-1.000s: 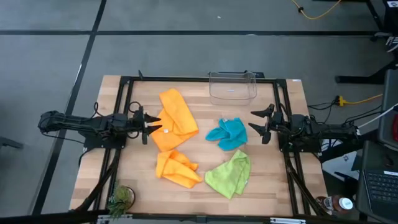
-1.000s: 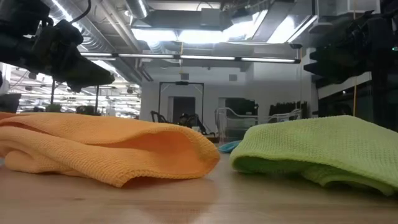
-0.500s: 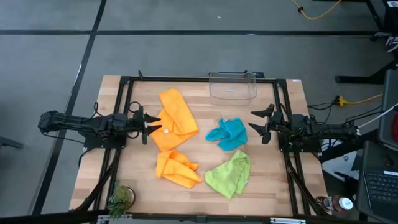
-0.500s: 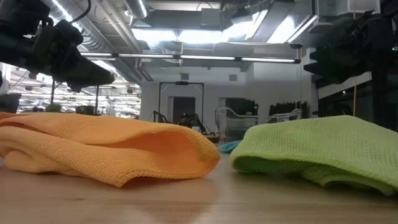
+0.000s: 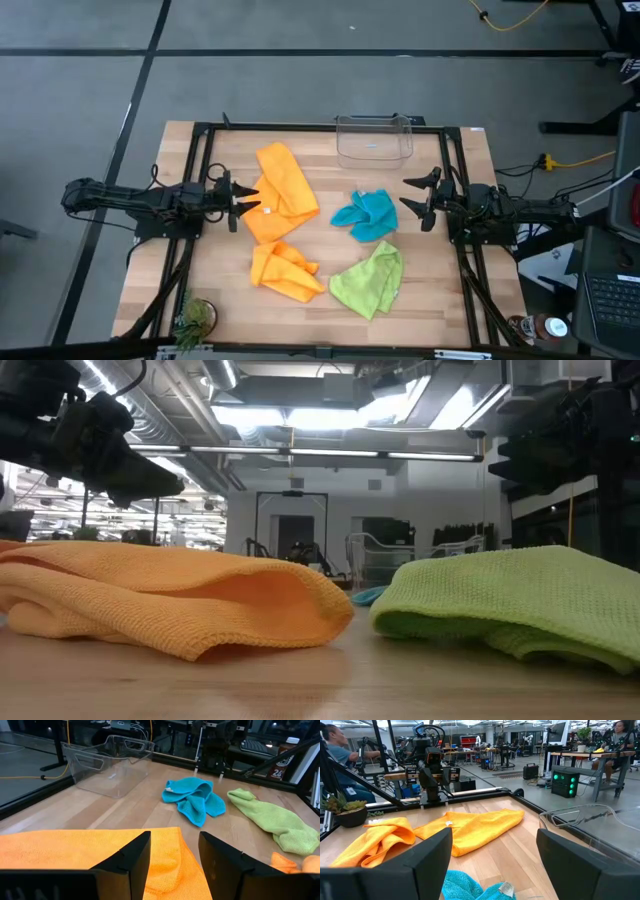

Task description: Fold microfiber towels

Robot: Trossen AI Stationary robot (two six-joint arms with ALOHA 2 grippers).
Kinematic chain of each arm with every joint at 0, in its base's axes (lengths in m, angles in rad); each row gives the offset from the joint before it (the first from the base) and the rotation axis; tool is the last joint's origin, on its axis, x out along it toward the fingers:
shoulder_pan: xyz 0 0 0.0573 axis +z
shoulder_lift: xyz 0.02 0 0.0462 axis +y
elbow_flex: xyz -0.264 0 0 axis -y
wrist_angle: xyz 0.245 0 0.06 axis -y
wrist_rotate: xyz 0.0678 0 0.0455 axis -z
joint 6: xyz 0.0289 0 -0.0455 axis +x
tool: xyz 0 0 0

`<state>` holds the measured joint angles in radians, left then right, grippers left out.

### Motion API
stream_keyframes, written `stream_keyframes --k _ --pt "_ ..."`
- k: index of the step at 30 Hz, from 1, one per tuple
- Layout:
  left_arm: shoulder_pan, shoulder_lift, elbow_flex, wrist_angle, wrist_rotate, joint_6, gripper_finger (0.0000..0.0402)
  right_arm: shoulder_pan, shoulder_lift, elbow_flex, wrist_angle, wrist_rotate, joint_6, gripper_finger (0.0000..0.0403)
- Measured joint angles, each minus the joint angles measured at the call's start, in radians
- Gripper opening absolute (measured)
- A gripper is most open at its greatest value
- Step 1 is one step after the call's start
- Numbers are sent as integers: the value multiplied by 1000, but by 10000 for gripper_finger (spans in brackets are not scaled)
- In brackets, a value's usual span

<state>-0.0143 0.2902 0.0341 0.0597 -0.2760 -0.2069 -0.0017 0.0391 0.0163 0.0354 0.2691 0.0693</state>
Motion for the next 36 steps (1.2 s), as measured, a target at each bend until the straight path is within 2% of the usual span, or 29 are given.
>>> stream_keyframes --k 9,13,16,19,27,32,36 --pt "0 0 0 0 0 0 160 0 0 0 3 0 0 291" --pt "0 0 0 0 2 -7 160 0 0 0 76 0 5 291" --pt "0 0 0 0 36 -108 160 0 0 0 148 -46 52 291" --pt "0 0 0 0 27 -154 160 0 4 0 167 -82 41 291" --pt "0 0 0 1 24 -220 160 0 75 0 208 -3 150 291" --pt "0 0 0 -1 33 -308 160 0 123 0 233 17 218 291" --pt "-3 0 0 -31 34 -316 160 0 162 0 270 16 241 291"
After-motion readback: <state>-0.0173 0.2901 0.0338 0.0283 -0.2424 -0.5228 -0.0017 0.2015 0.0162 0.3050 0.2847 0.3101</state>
